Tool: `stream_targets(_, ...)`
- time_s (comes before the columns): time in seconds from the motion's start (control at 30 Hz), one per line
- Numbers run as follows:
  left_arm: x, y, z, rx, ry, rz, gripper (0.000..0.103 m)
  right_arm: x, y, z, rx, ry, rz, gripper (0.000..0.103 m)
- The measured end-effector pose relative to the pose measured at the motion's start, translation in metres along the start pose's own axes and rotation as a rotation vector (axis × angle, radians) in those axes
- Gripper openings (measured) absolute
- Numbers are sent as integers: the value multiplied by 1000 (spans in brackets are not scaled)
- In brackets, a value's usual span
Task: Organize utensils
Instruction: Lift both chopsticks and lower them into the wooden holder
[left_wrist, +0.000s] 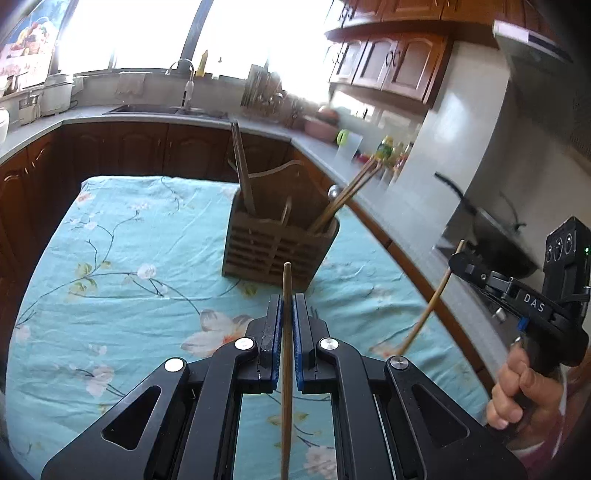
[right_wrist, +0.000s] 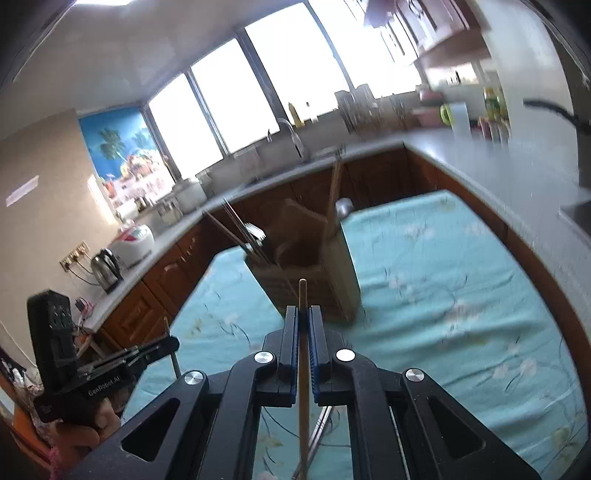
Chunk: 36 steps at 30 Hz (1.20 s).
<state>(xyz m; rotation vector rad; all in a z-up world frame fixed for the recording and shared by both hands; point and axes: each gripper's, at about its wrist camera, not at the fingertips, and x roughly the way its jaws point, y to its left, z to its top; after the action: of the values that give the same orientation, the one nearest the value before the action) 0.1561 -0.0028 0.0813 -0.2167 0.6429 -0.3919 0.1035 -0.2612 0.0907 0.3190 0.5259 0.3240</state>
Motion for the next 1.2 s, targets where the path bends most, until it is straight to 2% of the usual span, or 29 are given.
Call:
stream_targets(0.13,-13,4,6,-17,-40,9,4,-7,5,8,-17,-41,-2,5)
stream_targets(0.3,-23,7,11,-24,-80,31,4,-6,9,11,-30,-51,-7,5)
stream_targets(1.2,-23,17,43,-56,-167,33,4,1,9,24,-25,-84,-12,5)
